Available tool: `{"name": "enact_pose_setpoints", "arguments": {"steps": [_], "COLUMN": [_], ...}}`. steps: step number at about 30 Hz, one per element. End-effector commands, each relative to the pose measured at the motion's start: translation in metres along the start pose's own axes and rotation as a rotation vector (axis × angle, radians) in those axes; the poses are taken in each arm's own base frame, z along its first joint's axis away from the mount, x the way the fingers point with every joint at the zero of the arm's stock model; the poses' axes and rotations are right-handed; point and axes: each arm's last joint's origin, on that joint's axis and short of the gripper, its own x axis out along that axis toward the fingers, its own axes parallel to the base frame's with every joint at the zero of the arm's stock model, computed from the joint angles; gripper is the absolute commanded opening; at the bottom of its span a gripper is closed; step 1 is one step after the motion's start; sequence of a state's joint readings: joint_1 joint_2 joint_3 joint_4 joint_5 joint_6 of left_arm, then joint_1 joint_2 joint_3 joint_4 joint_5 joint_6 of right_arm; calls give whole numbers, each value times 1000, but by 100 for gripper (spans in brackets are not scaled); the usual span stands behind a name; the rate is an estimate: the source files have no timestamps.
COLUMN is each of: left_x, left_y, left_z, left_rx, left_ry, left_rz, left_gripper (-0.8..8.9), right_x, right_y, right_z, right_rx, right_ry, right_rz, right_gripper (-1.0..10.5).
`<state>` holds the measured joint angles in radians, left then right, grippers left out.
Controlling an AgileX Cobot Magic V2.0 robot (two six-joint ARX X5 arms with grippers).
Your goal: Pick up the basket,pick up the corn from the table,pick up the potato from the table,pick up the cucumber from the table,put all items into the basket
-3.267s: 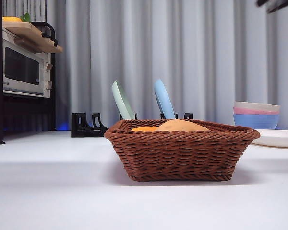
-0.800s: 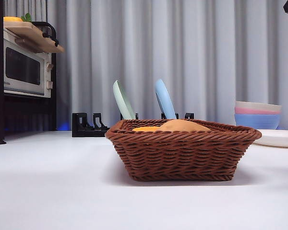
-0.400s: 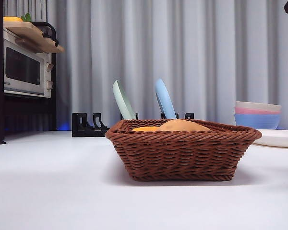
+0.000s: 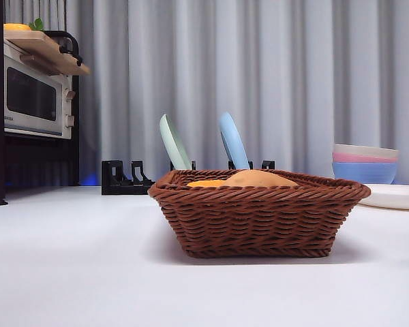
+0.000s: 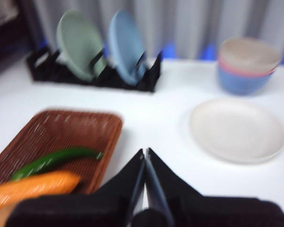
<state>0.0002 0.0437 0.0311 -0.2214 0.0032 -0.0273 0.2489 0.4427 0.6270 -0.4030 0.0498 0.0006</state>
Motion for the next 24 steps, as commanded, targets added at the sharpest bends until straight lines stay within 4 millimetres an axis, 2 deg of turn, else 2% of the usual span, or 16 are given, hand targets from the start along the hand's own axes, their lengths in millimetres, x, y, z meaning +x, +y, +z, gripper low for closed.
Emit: {"name": "enact_pose_setpoints", "arguments": {"steps": [1, 5, 9, 12, 18, 24], "left_x": [1, 1, 1, 1, 1, 1], "left_y": [1, 1, 1, 1, 1, 1], "left_z": [-4, -4, -4, -4, -4, -4], "left_rx": [-7, -7, -7, -7, -7, -7], "left_ry": [14, 14, 14, 14, 14, 14], "left_rz": [4, 4, 4, 4, 5, 5], "left_gripper": [-3, -3, -3, -3, -3, -3], "right_x": [3, 9, 18, 22, 23, 23], "right_y": [-3, -6, -9, -9, -8, -8], "right_z": [-21, -64, -109, -131, -149, -149], "right_rx": [17, -2, -3, -17, 0, 32], "right_ry": [-112, -221, -176, -150, -57, -58], "right_rz": [10, 120, 103, 101, 103, 105], "right_gripper": [2, 2, 2, 2, 2, 2]}}
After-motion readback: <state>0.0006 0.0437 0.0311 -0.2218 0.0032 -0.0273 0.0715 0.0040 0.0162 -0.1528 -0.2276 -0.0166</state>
